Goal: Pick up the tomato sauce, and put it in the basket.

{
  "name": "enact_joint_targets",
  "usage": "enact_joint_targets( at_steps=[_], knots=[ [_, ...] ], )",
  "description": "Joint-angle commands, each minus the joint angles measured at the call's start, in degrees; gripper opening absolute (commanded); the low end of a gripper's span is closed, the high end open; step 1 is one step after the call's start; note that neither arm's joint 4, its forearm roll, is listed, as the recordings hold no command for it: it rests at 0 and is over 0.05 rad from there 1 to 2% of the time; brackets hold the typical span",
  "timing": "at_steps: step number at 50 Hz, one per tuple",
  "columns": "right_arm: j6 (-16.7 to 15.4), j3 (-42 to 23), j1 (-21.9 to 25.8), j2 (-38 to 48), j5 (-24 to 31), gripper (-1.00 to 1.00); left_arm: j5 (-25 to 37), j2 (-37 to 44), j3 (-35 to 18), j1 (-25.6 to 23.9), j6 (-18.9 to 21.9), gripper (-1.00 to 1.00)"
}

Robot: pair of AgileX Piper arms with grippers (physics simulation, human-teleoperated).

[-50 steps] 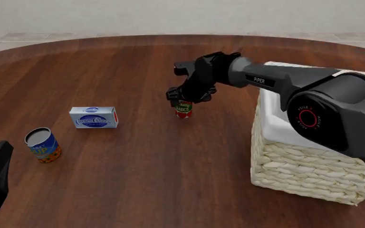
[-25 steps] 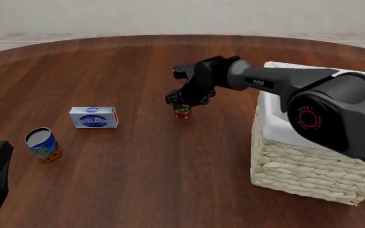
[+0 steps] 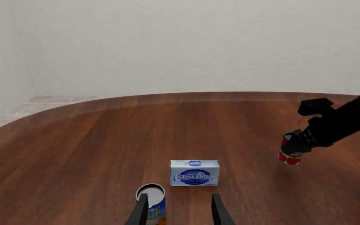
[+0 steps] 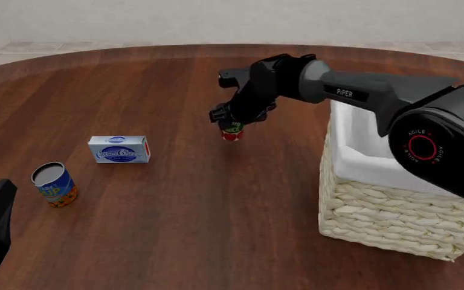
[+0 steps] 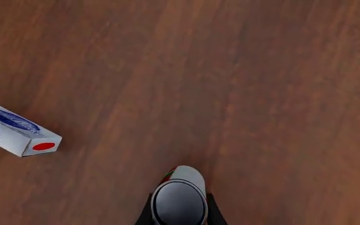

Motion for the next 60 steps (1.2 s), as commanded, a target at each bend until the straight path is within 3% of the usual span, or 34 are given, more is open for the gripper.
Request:
enact_joint_targets(
  at_steps=[1,15,60],
  knots=[
    [-0.4,0.8,0.0,-3.6,1.6,-1.00,0.0,0.0,0.0,0.0,0.0,1.00],
    [-2.3,0.9,-0.4,-7.5,4.4,-1.00,0.0,0.0,0.0,0.0,0.0,1.00],
    [-1.3,4.9,0.2,-23.1,9.1,-1.00,0.0,0.0,0.0,0.0,0.0,1.00]
  ],
)
